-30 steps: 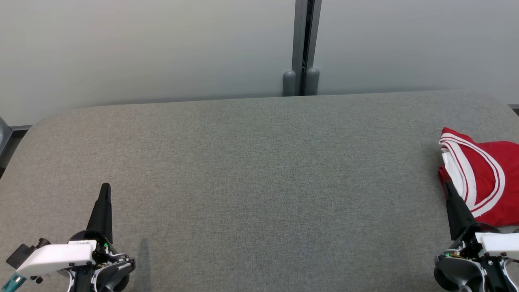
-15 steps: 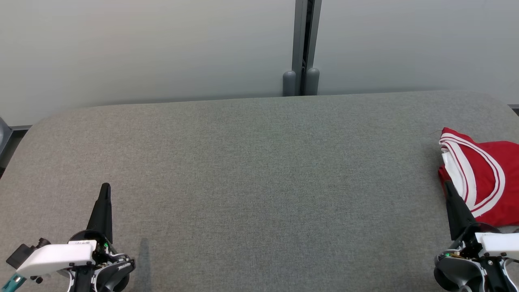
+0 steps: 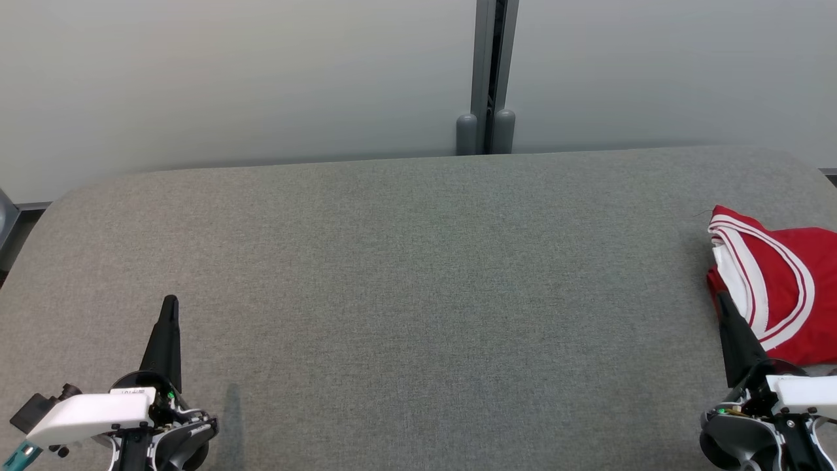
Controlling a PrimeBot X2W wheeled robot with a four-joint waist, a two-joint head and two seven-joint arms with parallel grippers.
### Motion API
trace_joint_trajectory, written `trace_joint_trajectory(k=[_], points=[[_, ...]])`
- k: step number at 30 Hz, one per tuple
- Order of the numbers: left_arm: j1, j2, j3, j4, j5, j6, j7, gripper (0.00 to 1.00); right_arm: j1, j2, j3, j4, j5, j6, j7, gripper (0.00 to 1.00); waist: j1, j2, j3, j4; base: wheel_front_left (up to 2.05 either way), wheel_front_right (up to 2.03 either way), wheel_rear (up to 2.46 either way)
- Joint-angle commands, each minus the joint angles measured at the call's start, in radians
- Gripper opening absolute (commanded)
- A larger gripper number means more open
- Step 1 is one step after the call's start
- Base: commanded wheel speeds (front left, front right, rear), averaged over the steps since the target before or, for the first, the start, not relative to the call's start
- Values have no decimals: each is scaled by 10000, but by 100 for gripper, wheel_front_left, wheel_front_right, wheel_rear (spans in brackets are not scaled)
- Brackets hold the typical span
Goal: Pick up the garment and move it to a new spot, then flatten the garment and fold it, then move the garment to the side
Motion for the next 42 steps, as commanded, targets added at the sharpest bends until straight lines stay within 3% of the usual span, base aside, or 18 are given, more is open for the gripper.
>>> trace_joint_trajectory(k=[1,42], points=[[-127,53,41,-31,-13,-35,29,0,88,-94,-2,-33,26,2,32,0,0,0,0,0,0,0,0],[-127,54,41,-32,-13,-35,31,0,89,-94,-2,-33,26,2,32,0,0,0,0,0,0,0,0]])
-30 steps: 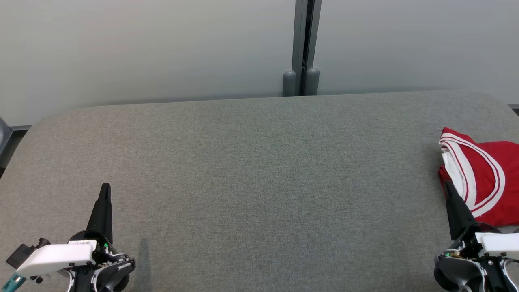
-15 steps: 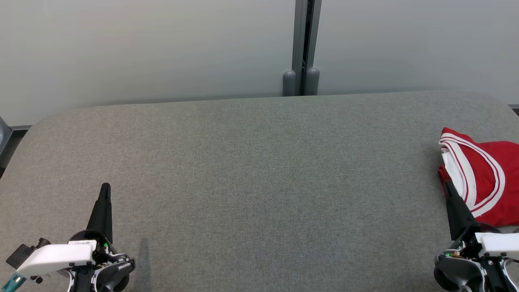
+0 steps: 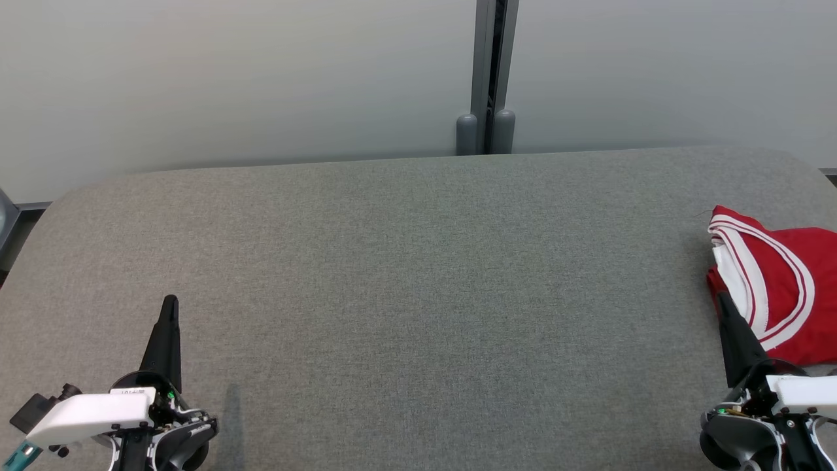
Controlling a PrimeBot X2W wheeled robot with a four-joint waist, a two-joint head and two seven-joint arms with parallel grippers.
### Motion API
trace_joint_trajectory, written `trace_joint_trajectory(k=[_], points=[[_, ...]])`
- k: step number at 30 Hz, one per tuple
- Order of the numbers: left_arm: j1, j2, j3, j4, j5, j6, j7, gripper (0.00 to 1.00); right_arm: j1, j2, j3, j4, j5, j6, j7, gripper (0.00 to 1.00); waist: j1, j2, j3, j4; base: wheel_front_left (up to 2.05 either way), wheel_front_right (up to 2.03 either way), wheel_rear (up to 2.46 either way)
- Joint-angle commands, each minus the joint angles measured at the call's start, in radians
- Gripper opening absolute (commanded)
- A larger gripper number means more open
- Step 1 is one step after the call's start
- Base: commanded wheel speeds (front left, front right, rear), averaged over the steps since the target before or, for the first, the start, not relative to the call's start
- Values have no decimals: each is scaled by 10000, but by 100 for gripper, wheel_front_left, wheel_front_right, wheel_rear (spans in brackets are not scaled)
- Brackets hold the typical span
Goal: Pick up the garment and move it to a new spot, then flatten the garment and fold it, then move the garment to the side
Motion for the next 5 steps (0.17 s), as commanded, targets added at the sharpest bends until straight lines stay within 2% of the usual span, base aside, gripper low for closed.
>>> trace_joint_trajectory(k=[1,5], points=[[-127,54,41,-32,-13,-35,29,0,89,-94,-2,-33,26,2,32,0,0,0,0,0,0,0,0],[-127,54,41,-32,-13,-35,31,0,89,-94,-2,-33,26,0,32,0,0,0,0,0,0,0,0]])
